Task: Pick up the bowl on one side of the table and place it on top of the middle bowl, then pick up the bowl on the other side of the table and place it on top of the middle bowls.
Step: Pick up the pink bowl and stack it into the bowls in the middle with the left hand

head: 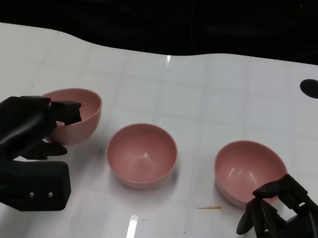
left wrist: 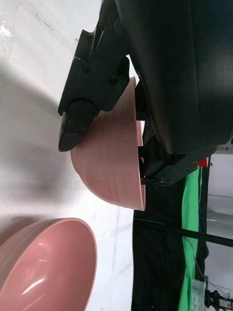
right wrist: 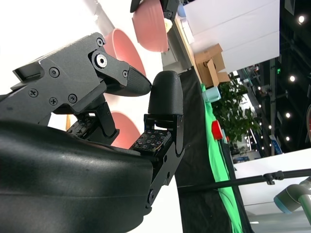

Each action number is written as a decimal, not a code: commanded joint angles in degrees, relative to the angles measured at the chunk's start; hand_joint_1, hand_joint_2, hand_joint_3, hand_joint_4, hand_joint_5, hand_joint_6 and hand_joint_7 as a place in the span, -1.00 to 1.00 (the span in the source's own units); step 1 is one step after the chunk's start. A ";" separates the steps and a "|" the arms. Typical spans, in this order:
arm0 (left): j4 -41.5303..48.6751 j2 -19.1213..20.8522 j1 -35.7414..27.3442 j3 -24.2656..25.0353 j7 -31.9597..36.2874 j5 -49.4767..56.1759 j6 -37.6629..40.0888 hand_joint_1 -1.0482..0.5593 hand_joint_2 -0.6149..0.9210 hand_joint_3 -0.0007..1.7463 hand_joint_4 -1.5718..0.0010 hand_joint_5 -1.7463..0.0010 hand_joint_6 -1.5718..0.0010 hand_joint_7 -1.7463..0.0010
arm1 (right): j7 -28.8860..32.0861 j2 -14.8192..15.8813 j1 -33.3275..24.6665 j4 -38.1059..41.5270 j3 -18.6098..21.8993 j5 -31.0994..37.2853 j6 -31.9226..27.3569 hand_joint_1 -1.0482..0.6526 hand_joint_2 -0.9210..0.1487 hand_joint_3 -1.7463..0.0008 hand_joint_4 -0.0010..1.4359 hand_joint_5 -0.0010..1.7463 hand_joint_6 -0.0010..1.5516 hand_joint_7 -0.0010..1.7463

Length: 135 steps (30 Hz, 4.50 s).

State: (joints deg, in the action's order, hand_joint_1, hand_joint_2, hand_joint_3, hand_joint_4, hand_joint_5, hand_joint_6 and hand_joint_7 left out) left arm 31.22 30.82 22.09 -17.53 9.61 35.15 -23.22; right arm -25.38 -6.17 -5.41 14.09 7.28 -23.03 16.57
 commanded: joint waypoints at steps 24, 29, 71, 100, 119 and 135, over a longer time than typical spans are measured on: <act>-32.77 -1.66 -3.89 2.94 -9.26 5.07 5.62 0.24 0.89 -0.69 0.14 -0.95 0.10 -0.75 | -0.79 0.47 -0.02 0.03 0.80 -0.85 0.04 0.17 -0.48 -0.16 0.26 0.88 -0.02 0.62; -31.72 -2.22 -3.03 1.81 -10.22 5.68 4.55 0.19 0.93 -0.73 0.20 -1.00 0.23 -0.86 | -0.45 0.11 -0.08 0.19 0.63 -0.43 0.88 0.16 -0.48 -0.14 0.29 0.86 0.01 0.59; -14.37 -7.26 -1.02 -6.52 -3.00 13.11 0.03 0.17 1.00 -0.84 0.21 -0.99 0.24 -0.77 | -0.14 -0.24 -0.35 0.04 0.40 -0.58 0.51 0.15 -0.39 -0.19 0.30 0.85 0.02 0.60; -8.80 -8.78 2.42 -9.12 -2.10 12.90 -0.54 0.11 1.00 -0.92 -0.38 0.20 -0.57 0.91 | 0.26 -0.19 -0.36 -0.39 0.21 -0.16 0.37 0.14 -0.47 -0.11 0.31 0.84 0.04 0.55; -15.36 -6.08 -0.03 -11.71 -8.98 20.15 8.94 -0.99 1.00 -0.20 0.99 1.00 0.95 1.00 | 0.08 -0.25 -0.32 -0.20 0.28 -0.56 0.27 0.10 -0.37 -0.12 0.35 0.78 0.11 0.47; -16.46 -6.70 -1.99 -10.78 -6.44 19.11 10.22 -1.00 1.00 -0.19 1.00 1.00 0.93 0.98 | -0.06 0.17 -0.37 -0.60 0.33 -0.65 -0.52 0.09 -0.38 -0.12 0.39 0.72 0.15 0.43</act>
State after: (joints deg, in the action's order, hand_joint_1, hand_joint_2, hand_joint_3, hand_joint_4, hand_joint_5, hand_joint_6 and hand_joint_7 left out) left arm 15.23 23.72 20.79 -28.82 2.98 55.12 -13.40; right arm -25.50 -6.63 -5.46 14.18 7.18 -23.23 16.32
